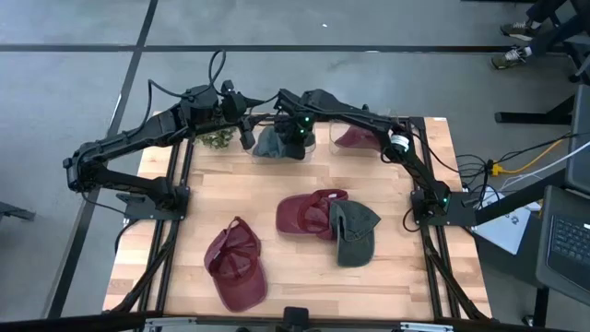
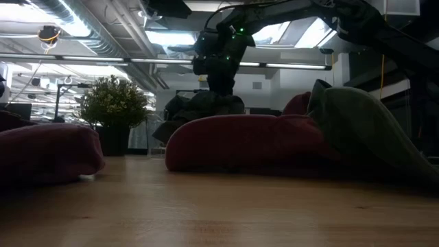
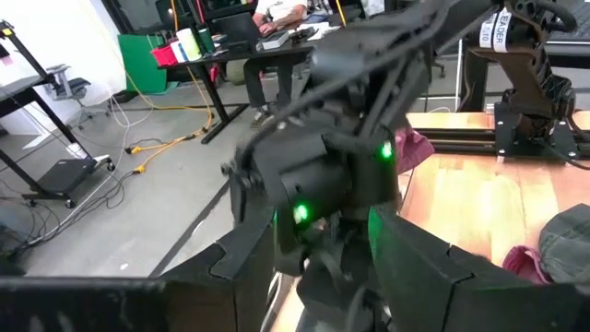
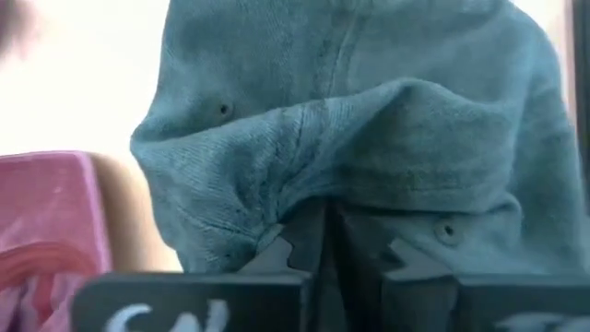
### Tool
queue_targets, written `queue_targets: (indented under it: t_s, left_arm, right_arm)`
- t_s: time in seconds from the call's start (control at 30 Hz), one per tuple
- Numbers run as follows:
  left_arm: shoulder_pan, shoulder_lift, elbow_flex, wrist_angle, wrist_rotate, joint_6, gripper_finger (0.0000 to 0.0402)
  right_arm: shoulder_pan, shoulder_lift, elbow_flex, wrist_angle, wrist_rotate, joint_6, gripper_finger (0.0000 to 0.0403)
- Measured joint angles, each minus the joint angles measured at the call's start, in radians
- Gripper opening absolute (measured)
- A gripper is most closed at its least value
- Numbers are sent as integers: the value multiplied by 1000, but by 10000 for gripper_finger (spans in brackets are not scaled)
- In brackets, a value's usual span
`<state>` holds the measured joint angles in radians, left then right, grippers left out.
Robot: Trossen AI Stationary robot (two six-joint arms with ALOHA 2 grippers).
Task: Pick & Place hat
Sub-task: Put the top gray cap on the gray cap into the left transparent bin, then put the gray cap on the gray cap in the left transparent bin
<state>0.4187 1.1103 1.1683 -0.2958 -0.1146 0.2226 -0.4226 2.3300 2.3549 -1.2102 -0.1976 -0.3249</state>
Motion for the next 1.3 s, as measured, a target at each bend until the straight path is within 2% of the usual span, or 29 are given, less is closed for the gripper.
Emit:
queue_targets:
  t_s: [0.17,0.4,0.7,0.87,1.0,1.07,1.3]
  left_arm:
    - [0,0,0,0,0,0,171]
    - [0,0,0,0,0,0,171]
    - [0,0,0,-2,0,0,171]
    - [0,0,0,-2,0,0,171]
    - [0,0,0,-4,0,0,171]
    - [0,0,0,-15,0,0,171]
    - [0,0,0,-64,0,-2,171]
  right_arm:
    - [-12,-49,-10,-1,-22,-1,50]
    - [-15,-121,-2,-20,-26,-8,100]
    - [-18,-211,-1,-227,-68,26,170]
    - [-5,-234,-1,-362,-67,94,186]
    - [25,-276,-27,-365,-64,134,185]
    - [48,-308,-40,-359,-41,119,183]
    - [95,-465,-144,-353,137,95,181]
